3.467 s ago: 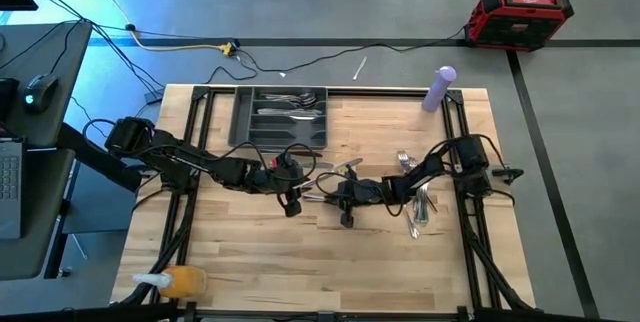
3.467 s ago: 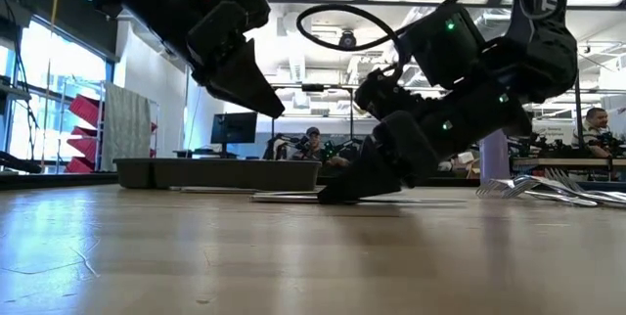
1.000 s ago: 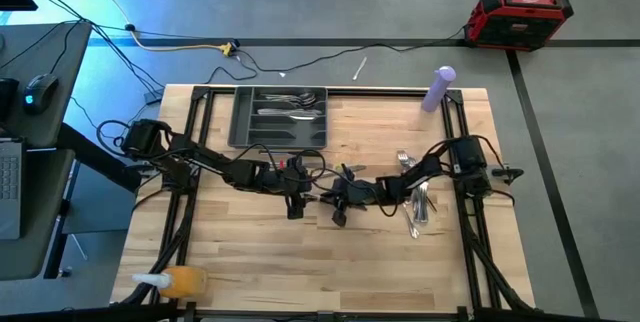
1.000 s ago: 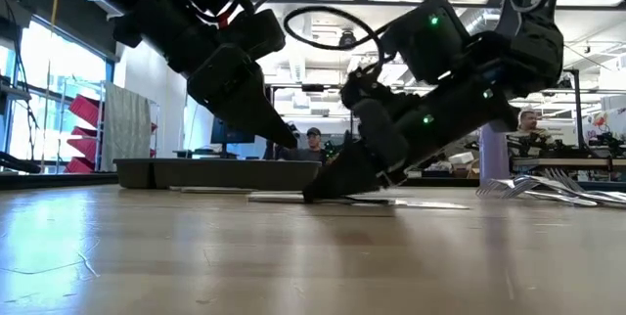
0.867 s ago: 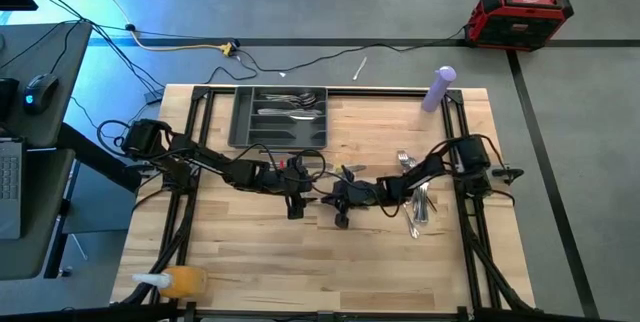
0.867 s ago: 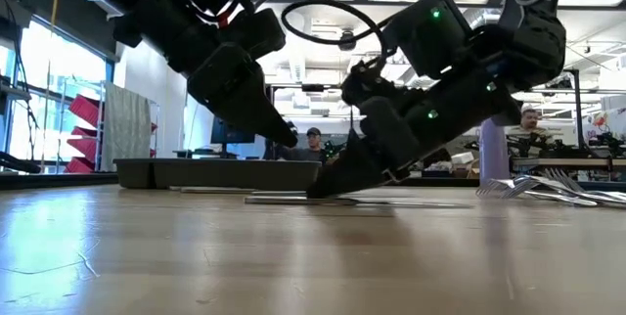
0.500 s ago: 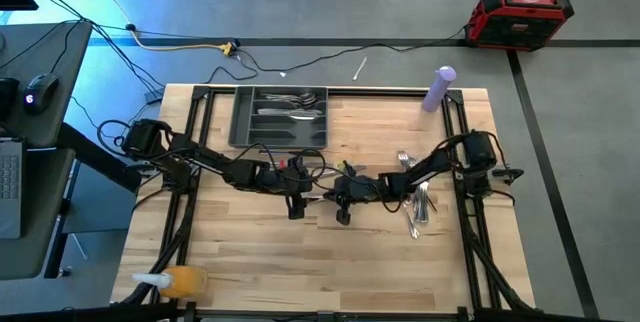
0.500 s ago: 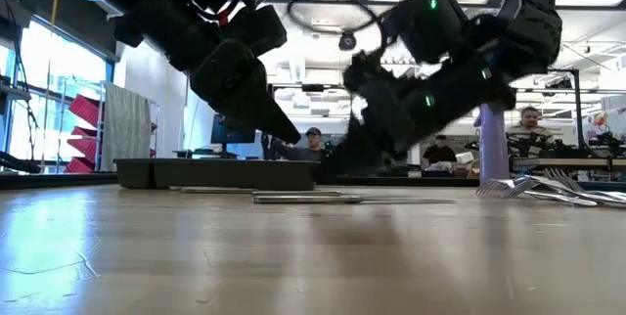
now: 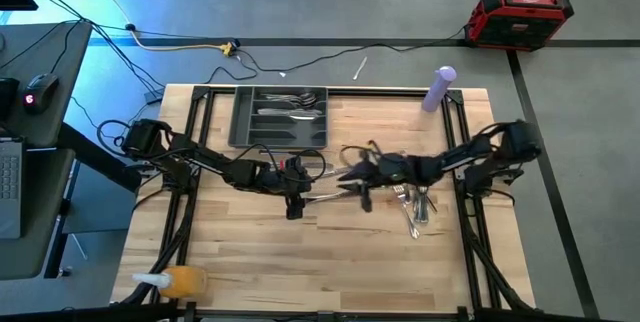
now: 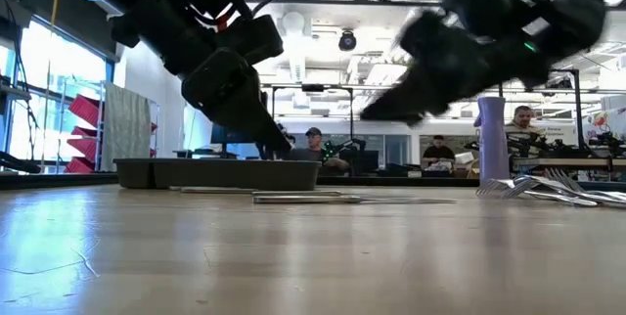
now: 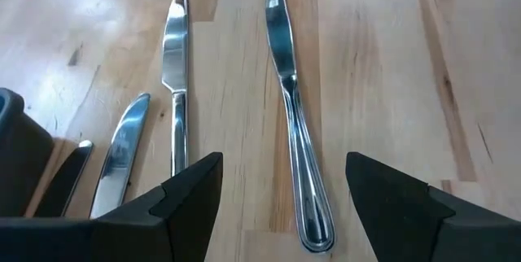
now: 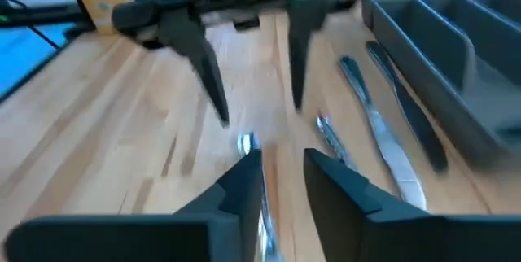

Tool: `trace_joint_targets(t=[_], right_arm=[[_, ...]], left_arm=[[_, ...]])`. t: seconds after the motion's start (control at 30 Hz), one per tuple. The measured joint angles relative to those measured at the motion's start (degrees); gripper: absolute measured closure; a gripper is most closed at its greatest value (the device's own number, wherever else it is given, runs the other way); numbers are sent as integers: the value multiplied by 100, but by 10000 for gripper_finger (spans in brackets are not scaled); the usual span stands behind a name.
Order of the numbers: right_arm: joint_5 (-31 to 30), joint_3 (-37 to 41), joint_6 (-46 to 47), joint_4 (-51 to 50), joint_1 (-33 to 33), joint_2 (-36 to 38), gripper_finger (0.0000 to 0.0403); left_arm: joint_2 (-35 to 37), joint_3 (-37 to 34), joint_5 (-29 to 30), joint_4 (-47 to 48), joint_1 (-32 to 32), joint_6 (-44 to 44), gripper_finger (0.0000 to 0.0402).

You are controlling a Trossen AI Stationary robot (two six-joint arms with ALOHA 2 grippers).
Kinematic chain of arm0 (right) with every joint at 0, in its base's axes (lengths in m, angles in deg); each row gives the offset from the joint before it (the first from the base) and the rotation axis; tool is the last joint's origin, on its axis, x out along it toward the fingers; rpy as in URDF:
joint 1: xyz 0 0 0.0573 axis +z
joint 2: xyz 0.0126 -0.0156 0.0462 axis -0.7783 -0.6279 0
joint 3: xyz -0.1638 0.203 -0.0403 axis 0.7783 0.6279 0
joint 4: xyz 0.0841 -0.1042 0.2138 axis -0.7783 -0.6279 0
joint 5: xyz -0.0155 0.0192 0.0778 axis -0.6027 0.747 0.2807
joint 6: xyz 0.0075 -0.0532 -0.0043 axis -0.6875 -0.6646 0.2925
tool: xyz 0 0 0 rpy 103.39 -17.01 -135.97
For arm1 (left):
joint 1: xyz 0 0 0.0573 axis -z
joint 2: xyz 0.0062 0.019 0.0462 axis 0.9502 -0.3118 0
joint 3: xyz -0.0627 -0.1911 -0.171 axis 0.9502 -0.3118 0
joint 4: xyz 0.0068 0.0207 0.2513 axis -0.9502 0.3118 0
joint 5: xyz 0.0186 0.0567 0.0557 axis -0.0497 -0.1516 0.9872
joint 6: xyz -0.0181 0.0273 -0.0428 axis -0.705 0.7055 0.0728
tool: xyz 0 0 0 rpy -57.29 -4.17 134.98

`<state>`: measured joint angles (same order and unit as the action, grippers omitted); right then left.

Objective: Sort silverware
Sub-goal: Put the silver knife into the organizing bin

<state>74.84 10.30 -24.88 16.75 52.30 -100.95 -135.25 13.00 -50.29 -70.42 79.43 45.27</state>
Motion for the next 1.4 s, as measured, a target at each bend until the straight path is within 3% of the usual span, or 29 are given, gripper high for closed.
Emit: trace_joint_targets(t=[0.1,0.2,0.47,0.67,0.93,1.4], right_arm=[[-35,752,274,1022,-46,-157,304],[-102,1004,326,1887,22,-469,297],[21,552,205,2159,266,-1886,281],[-133,299,186,2620,272,-2483,274],[-367,-116,-92,2591,270,-2793,274],[-188,-227,-197,2550,52,-2474,274]], left_arm=[[0,0,7,-65,0,11,161],[0,0,77,-167,-7,50,161],[0,0,208,-249,-13,103,161],[0,0,214,-234,-13,107,161],[0,0,216,-222,-13,107,161],[0,-4,214,-186,-13,107,161]])
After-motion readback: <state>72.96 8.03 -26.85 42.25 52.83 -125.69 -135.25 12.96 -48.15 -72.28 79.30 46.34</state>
